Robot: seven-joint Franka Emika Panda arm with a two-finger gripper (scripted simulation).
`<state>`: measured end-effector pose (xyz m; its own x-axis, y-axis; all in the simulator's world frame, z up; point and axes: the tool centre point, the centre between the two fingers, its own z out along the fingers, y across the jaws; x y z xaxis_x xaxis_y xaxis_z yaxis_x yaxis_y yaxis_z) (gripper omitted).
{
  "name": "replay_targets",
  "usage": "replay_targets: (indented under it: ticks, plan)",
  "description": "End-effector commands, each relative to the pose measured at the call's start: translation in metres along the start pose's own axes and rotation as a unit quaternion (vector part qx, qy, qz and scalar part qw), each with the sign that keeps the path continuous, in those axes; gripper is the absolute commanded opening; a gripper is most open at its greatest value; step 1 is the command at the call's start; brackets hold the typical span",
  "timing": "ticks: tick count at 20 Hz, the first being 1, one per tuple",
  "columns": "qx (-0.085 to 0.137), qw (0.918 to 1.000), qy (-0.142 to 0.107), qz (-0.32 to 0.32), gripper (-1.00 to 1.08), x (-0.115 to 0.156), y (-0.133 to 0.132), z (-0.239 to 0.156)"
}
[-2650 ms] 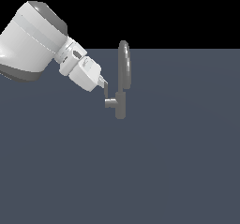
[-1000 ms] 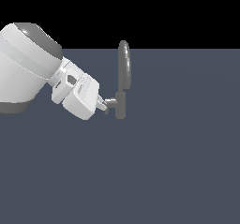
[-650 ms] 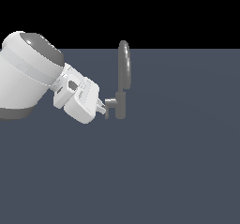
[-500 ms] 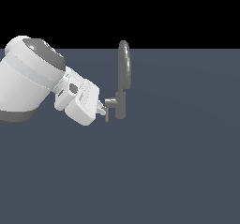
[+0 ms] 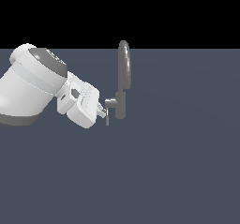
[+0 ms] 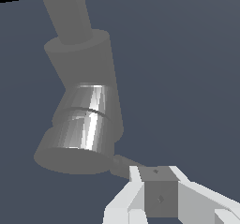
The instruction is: Turn on the faucet by rotating a designated handle.
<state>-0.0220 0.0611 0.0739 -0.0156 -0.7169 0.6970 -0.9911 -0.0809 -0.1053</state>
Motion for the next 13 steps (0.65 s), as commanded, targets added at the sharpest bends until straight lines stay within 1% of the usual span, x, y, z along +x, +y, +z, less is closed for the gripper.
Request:
replay_targets:
  ticks: [1, 13]
  plan:
    - [-0.005, 1.0000, 0.003, -0.002, -1.00, -0.005, -0.002, 0.012]
    - [-0.020, 0.9998, 0.006, -0.007, -1.00, -0.026, -0.016, 0.044]
